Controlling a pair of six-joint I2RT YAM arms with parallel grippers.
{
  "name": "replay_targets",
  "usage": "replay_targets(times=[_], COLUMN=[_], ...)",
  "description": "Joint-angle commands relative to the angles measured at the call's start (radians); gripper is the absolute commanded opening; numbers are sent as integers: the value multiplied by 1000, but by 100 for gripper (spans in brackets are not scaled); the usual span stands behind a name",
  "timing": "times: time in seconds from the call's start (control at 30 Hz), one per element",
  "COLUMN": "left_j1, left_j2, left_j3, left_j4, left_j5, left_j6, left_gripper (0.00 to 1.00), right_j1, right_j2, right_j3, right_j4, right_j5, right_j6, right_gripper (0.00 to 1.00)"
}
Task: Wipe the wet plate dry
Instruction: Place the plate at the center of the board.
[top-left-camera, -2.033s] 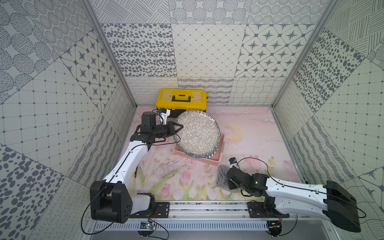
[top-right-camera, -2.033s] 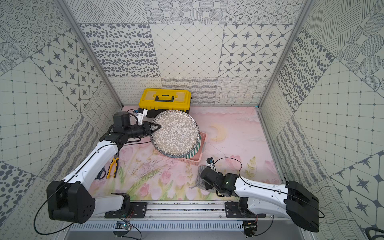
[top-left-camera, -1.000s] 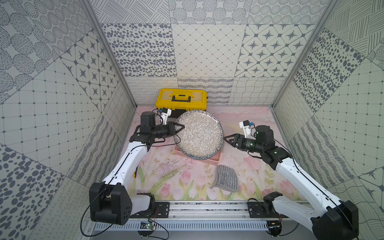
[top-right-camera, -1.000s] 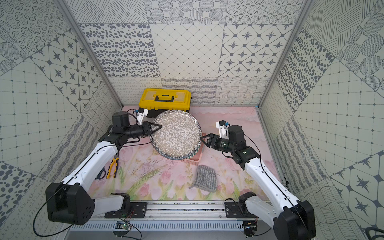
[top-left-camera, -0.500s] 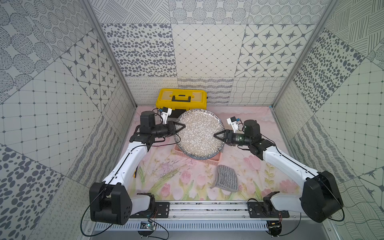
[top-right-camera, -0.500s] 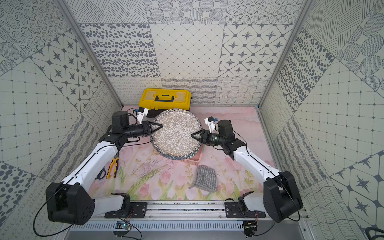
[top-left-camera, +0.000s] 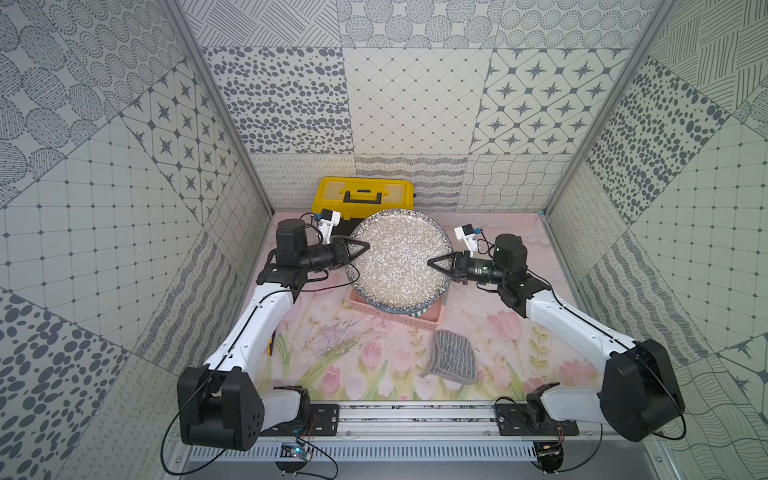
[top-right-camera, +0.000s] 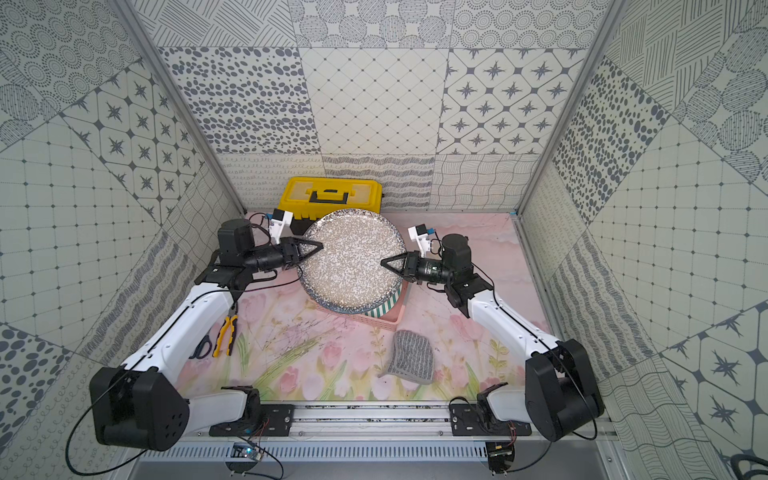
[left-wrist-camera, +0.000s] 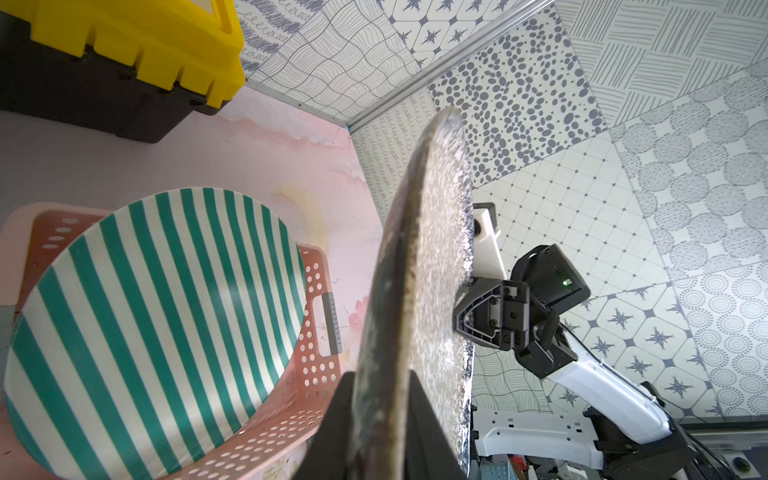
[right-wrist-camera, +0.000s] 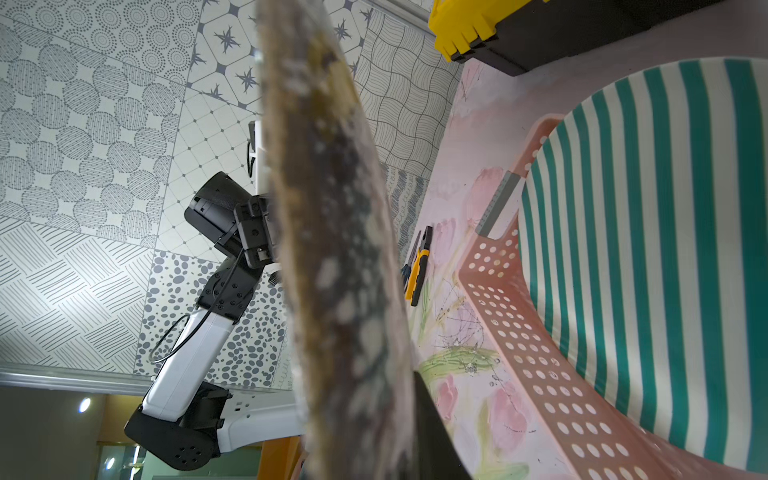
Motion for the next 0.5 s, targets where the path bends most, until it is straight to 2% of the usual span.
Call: replay_targets(times=[0.0,0.13,0.17,0.2,0.47], left_j1=[-3,2,4,5,8], left_j2=[-25,-30,-30,-35,-81], left_j3=[61,99,107,111,60], left_j4=[-3,-122,-160,-191,-358], left_j5=[76,38,18,0,-191], left_j6=[127,257,304,338,632], left_gripper=[53,80,92,98,100], right_j1=[-31,-124,-164,-195,-515], right_j2=[-43,-96,-113,-126,-214], right_j3=[-22,-38,-43,-48,-131], right_j4=[76,92,92,91,48], right_j5=[126,113,107,103,136], right_j6=[23,78,95,108,203], right_gripper=[0,0,0,0,0])
